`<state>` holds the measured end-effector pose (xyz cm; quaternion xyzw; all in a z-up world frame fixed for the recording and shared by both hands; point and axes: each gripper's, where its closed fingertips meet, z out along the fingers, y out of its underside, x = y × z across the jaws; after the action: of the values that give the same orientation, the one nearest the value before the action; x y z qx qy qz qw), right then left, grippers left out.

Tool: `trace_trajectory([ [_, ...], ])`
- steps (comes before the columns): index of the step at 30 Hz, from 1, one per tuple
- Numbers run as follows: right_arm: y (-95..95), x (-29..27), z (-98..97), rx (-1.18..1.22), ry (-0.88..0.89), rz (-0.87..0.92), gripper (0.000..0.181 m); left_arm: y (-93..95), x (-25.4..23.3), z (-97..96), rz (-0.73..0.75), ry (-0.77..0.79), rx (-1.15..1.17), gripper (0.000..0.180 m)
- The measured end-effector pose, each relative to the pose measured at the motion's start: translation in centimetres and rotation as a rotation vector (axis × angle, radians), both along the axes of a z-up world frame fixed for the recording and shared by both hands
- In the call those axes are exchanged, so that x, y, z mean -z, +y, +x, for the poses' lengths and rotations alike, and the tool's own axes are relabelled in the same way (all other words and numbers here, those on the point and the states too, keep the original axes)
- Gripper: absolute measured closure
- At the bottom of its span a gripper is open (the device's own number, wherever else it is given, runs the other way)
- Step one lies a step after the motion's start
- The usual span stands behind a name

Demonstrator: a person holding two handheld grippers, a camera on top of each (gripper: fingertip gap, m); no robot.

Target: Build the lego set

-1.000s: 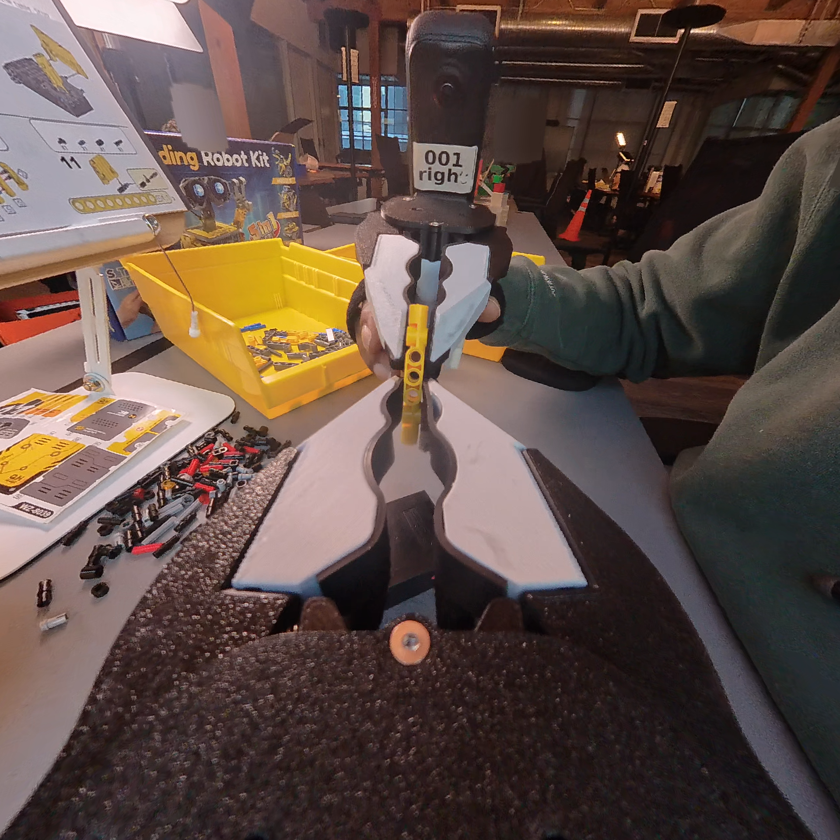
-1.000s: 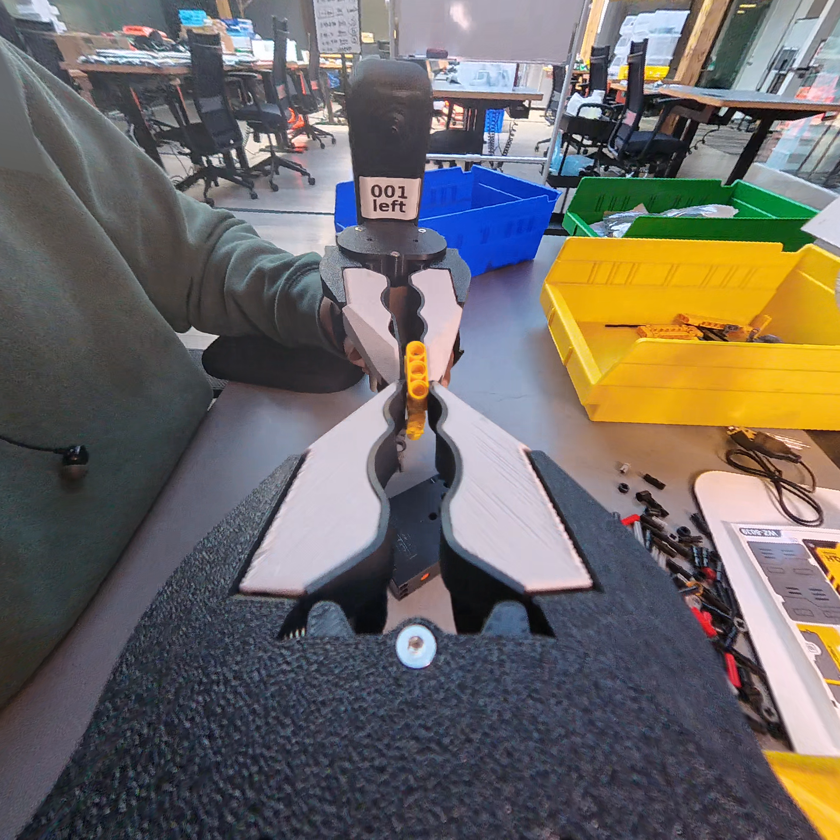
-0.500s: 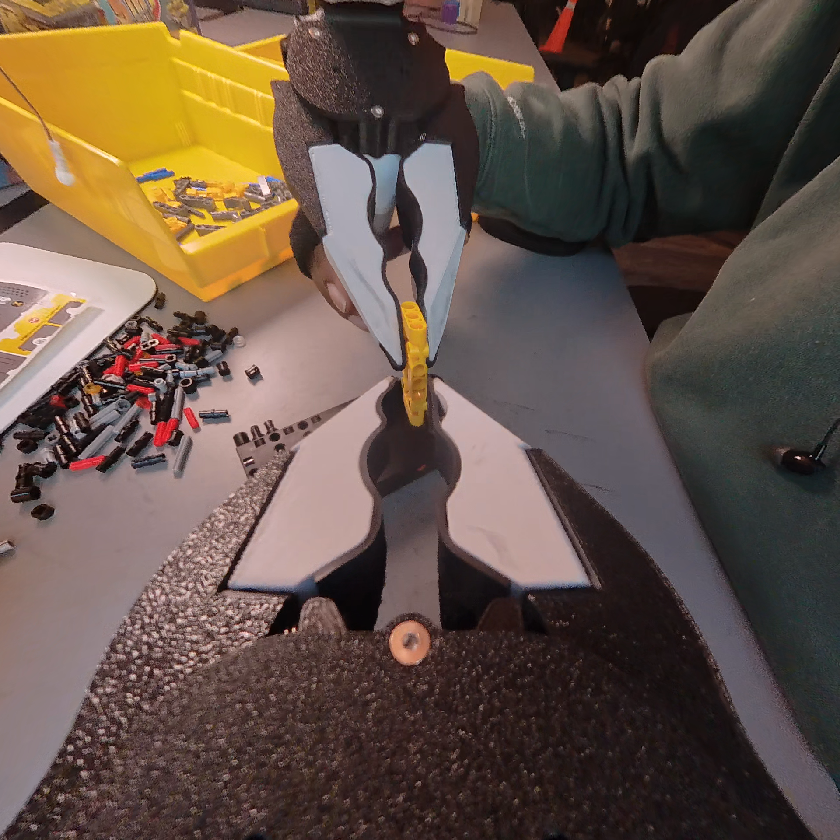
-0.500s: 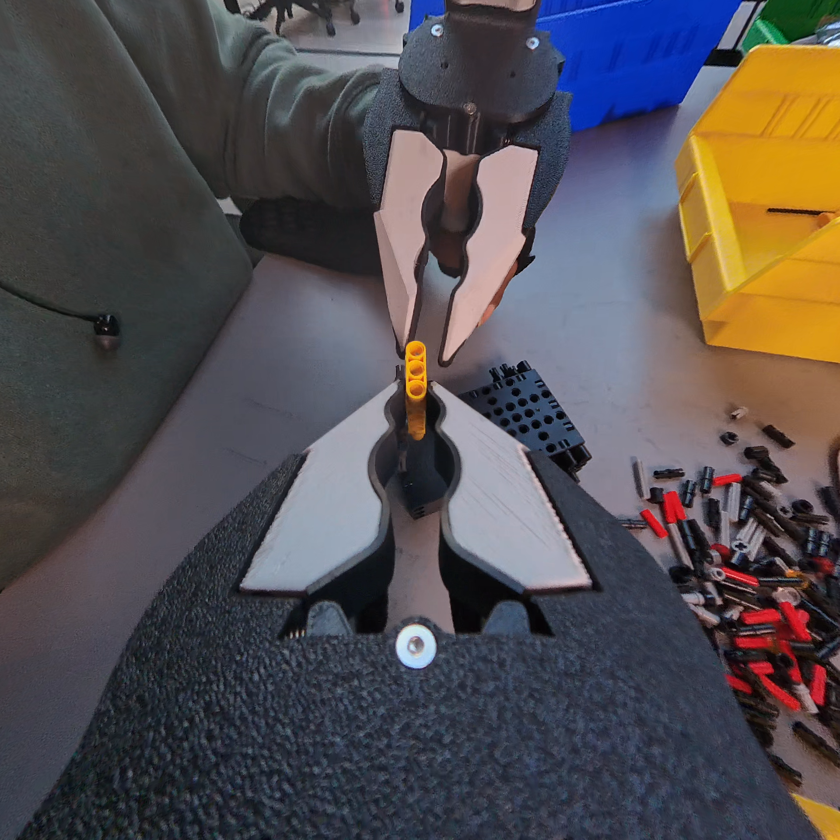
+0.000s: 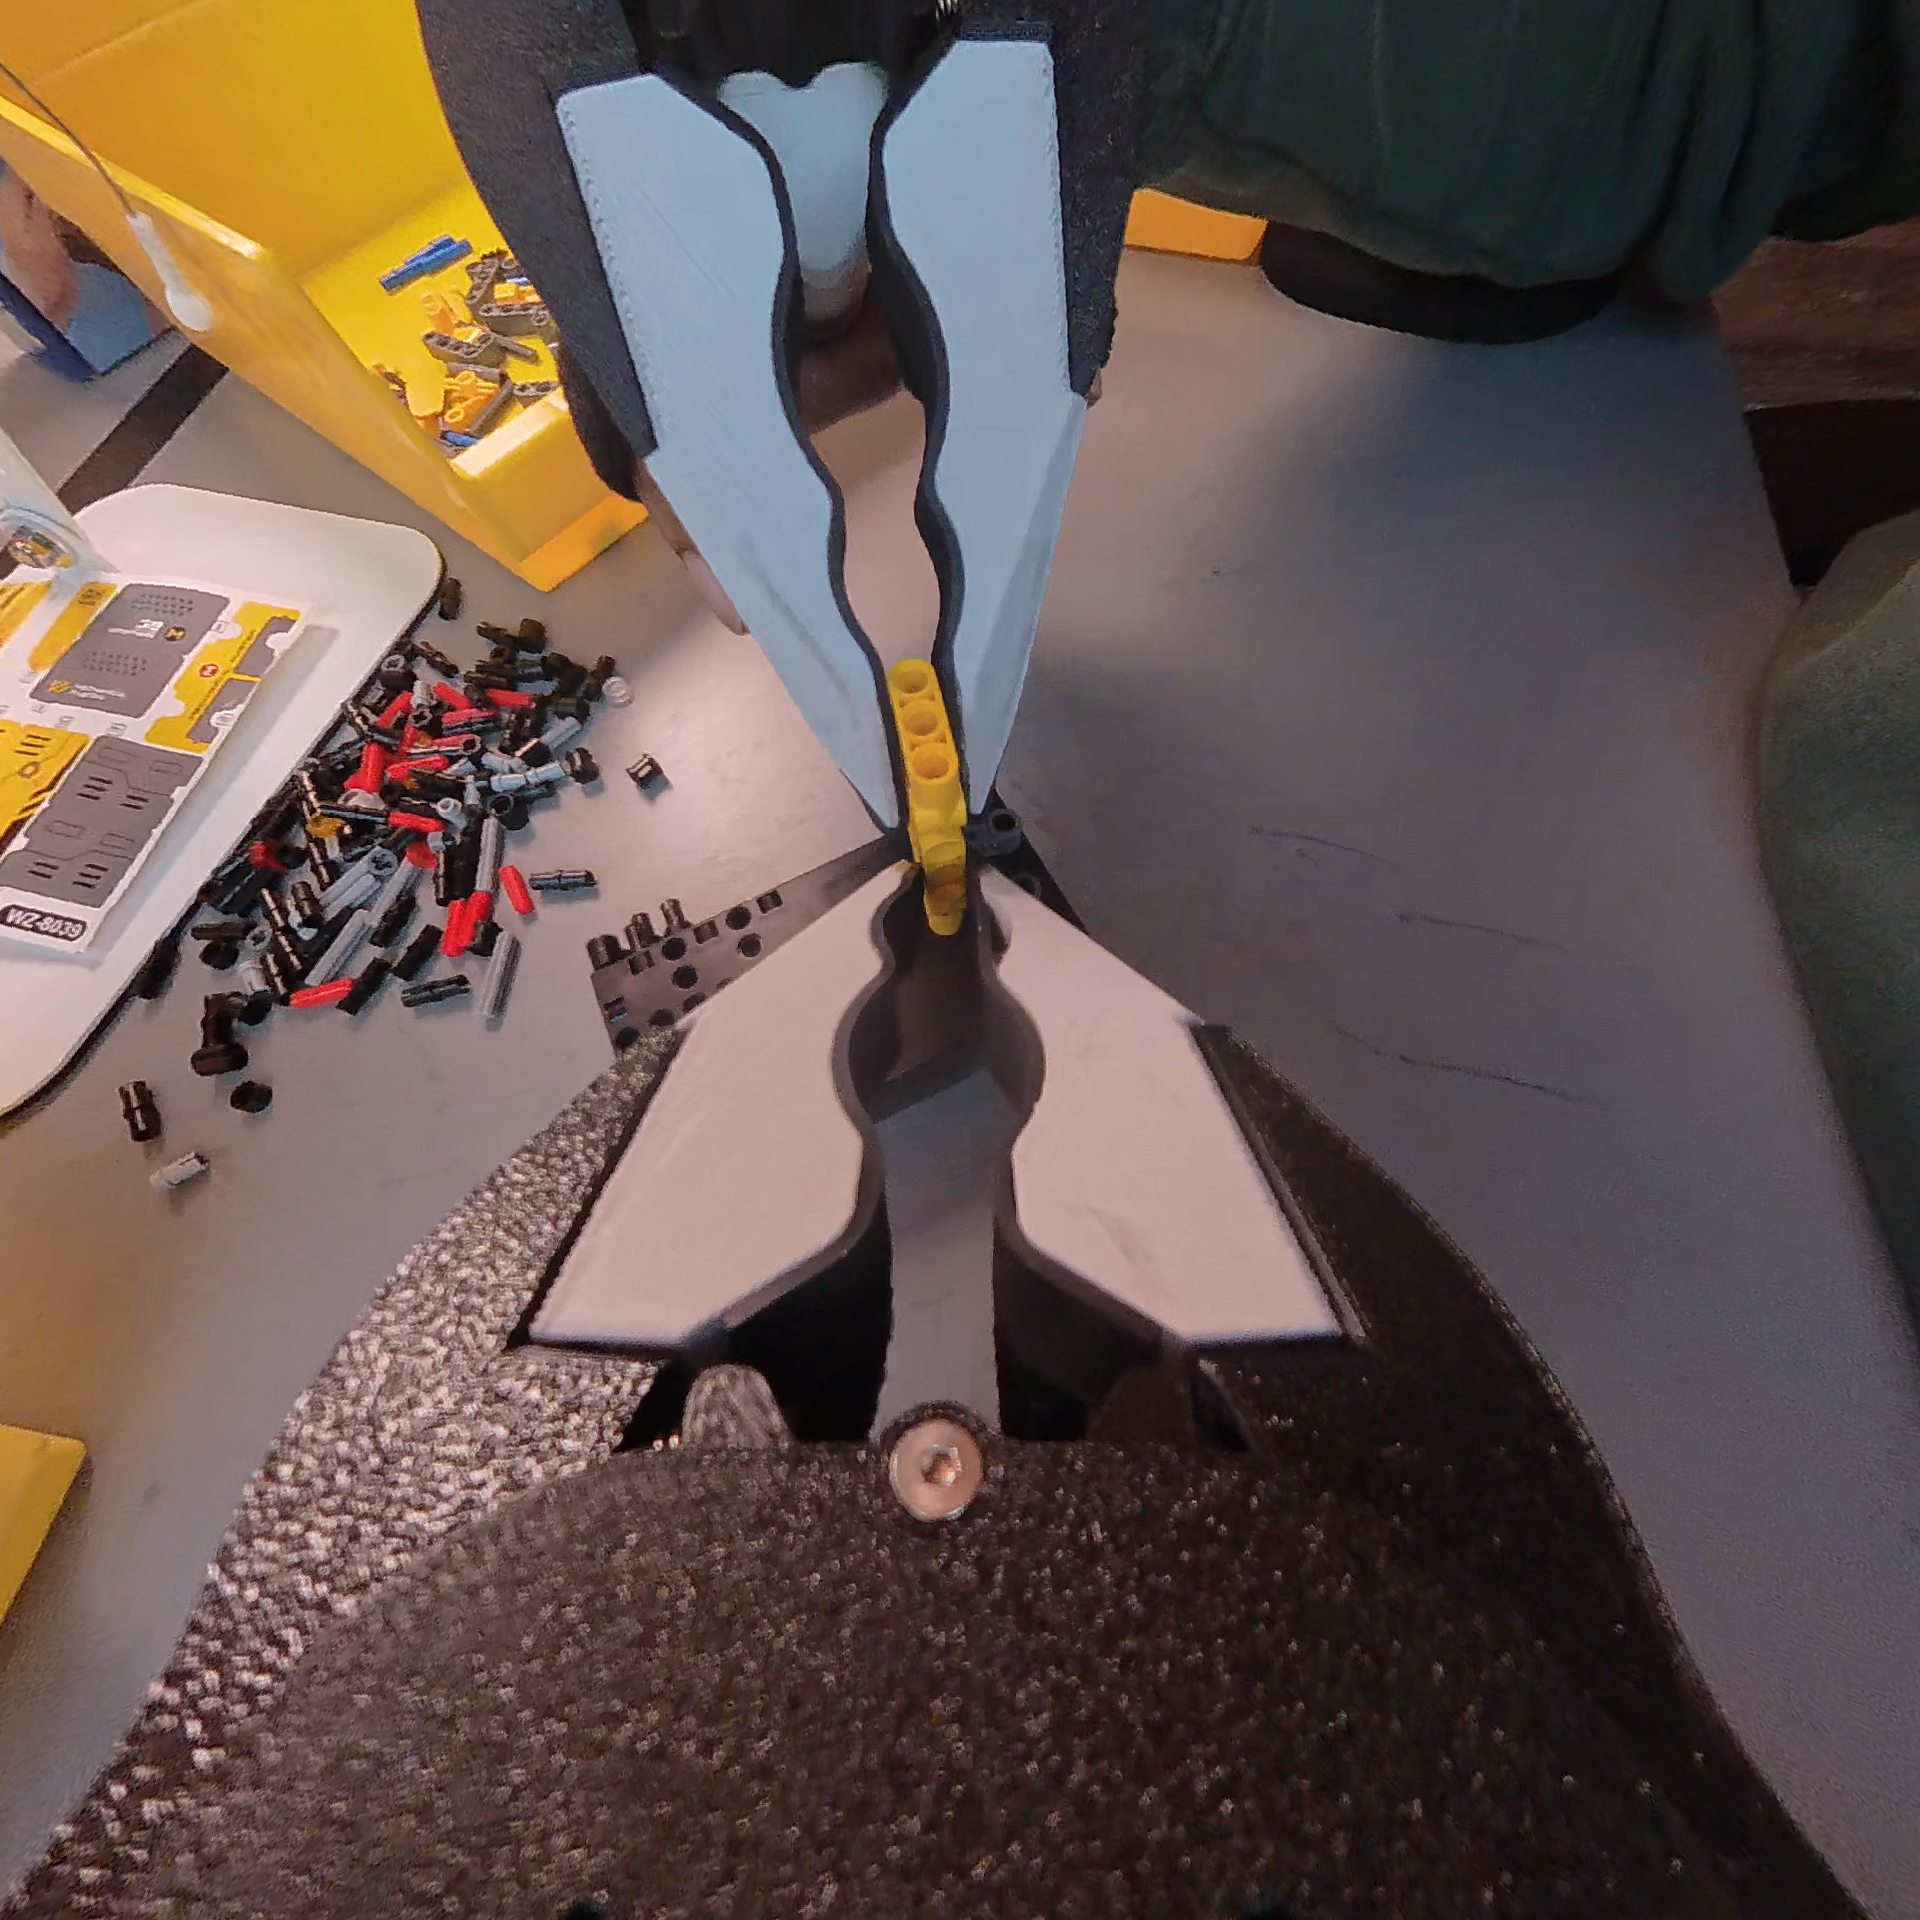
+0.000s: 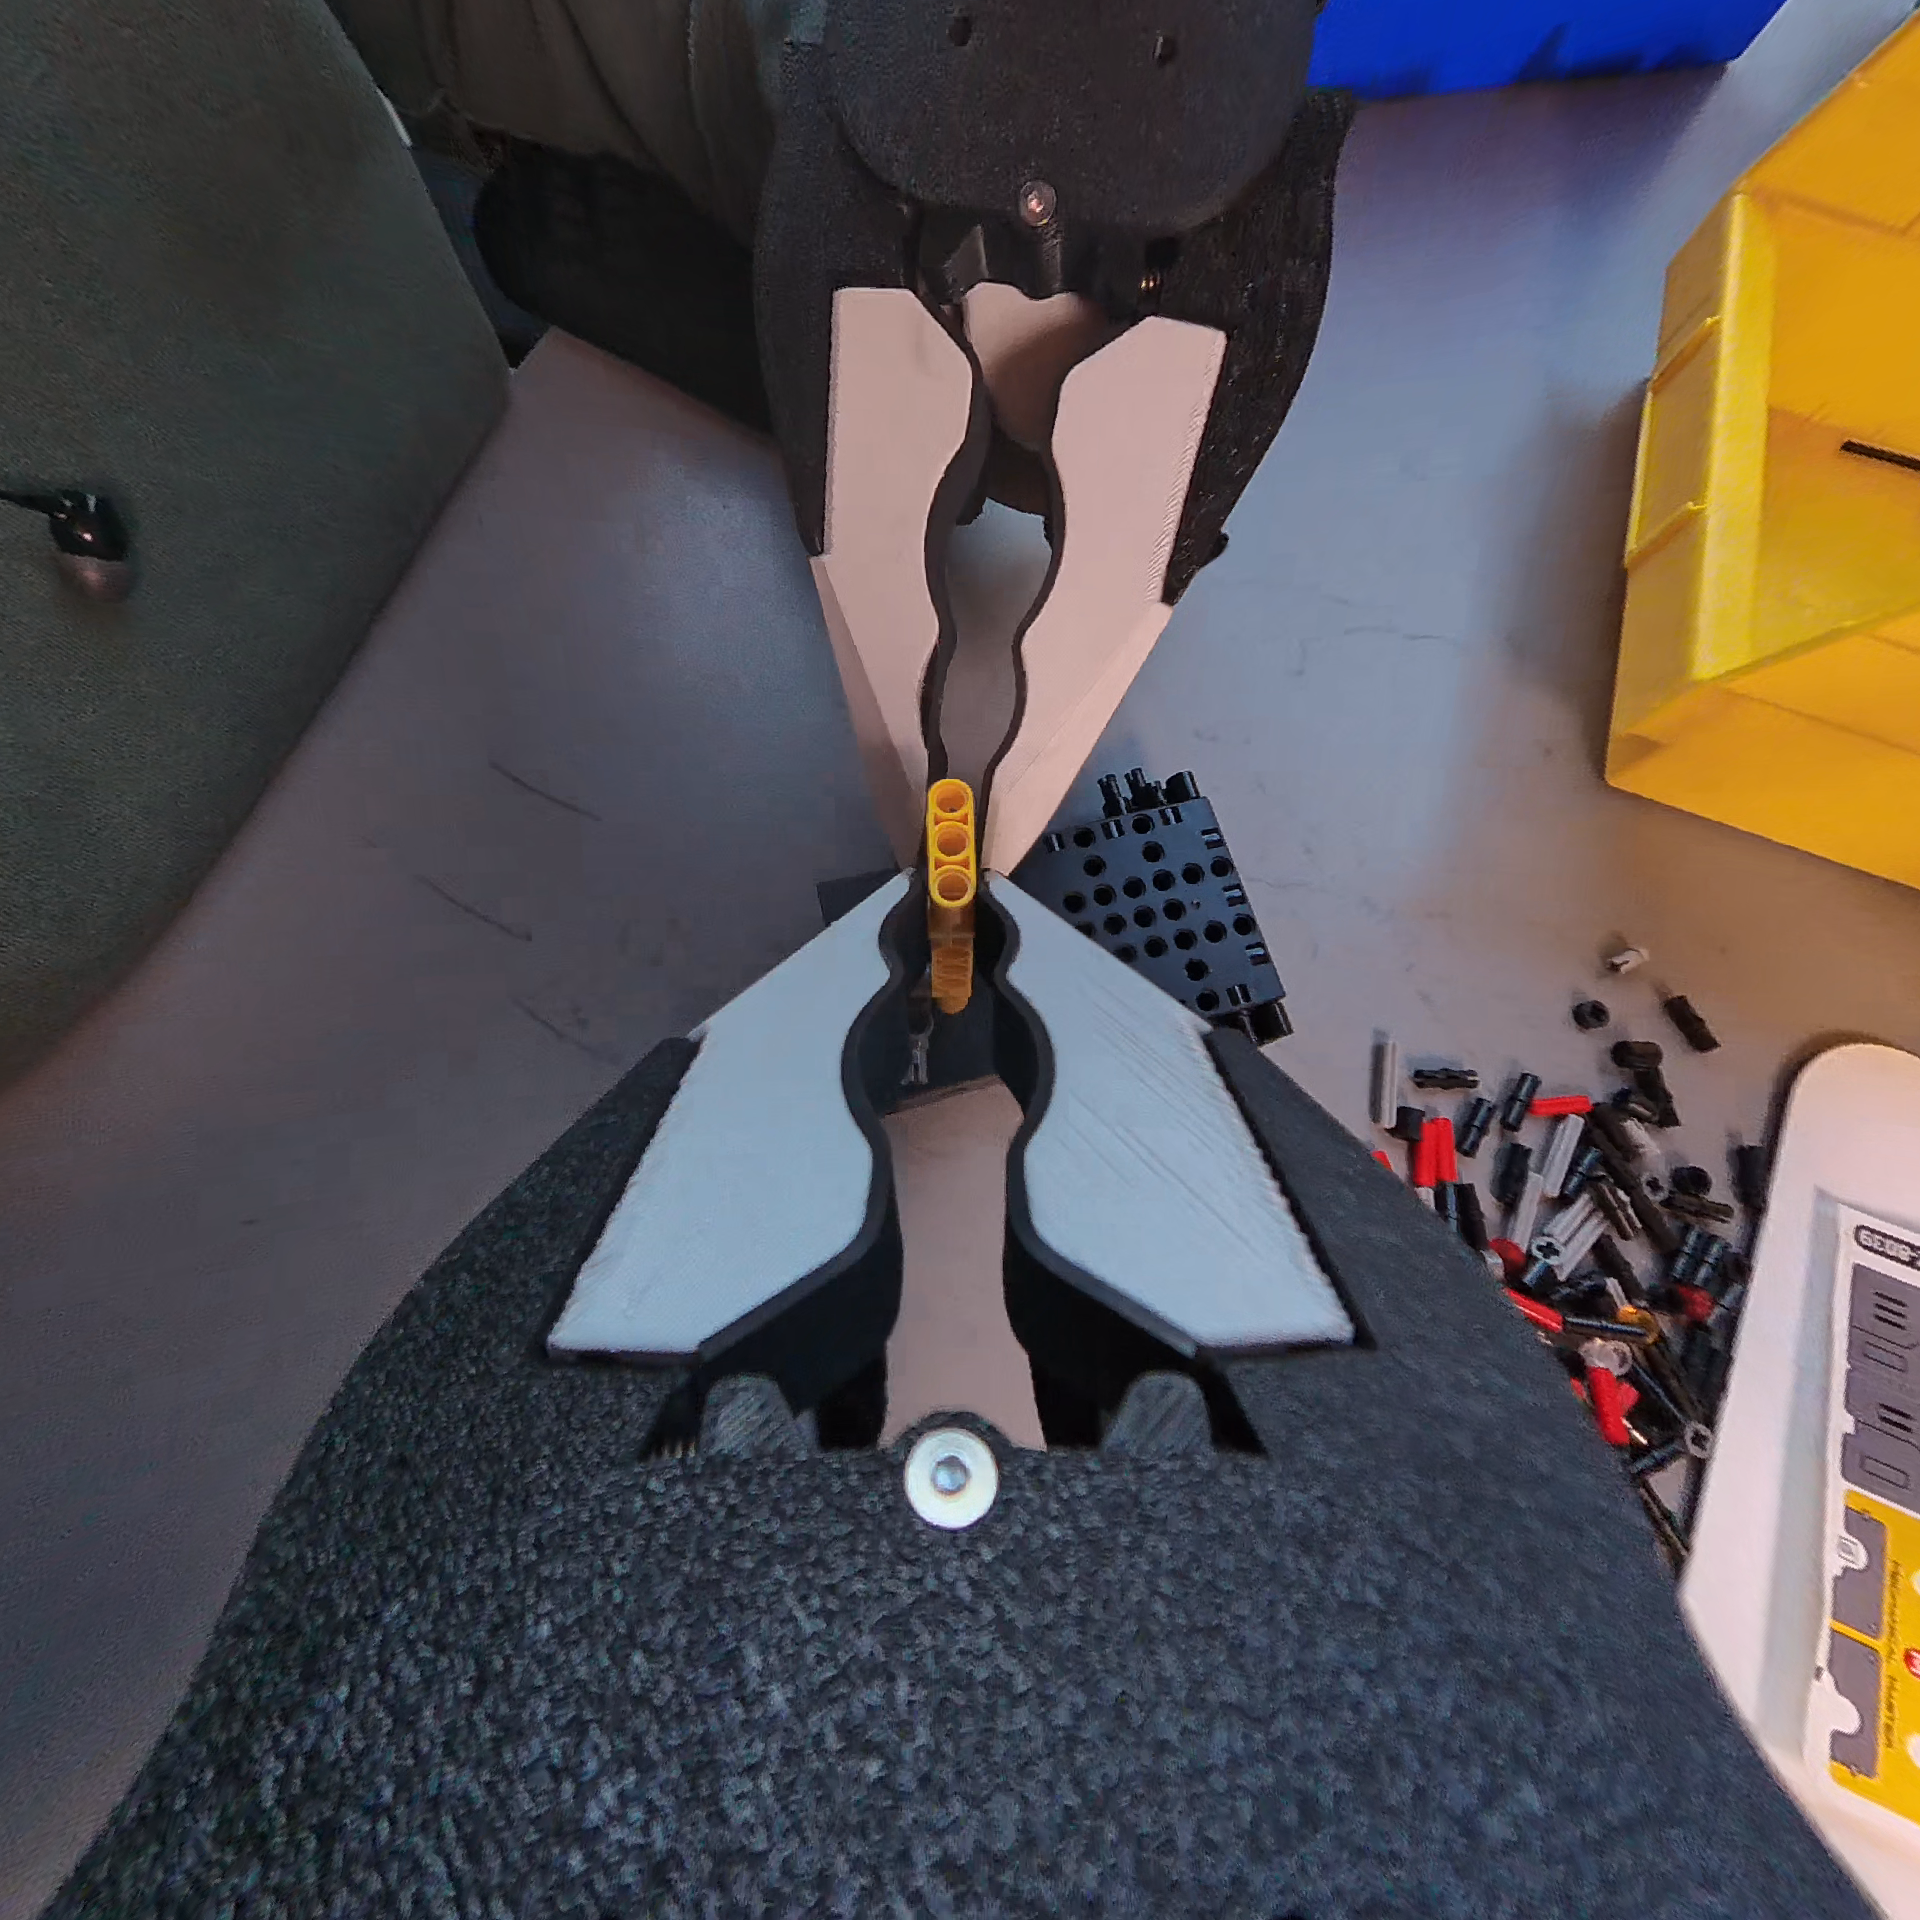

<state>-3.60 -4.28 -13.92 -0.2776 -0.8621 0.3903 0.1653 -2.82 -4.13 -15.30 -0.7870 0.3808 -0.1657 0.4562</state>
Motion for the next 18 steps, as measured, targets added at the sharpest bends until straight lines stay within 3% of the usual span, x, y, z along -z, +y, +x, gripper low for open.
trace_trajectory([
  [18,0.0,1.8,0.5,0.016,-0.046,0.006,0.175,-0.3,0.2,0.4,-0.006,0.035,-0.07,0.172],
])
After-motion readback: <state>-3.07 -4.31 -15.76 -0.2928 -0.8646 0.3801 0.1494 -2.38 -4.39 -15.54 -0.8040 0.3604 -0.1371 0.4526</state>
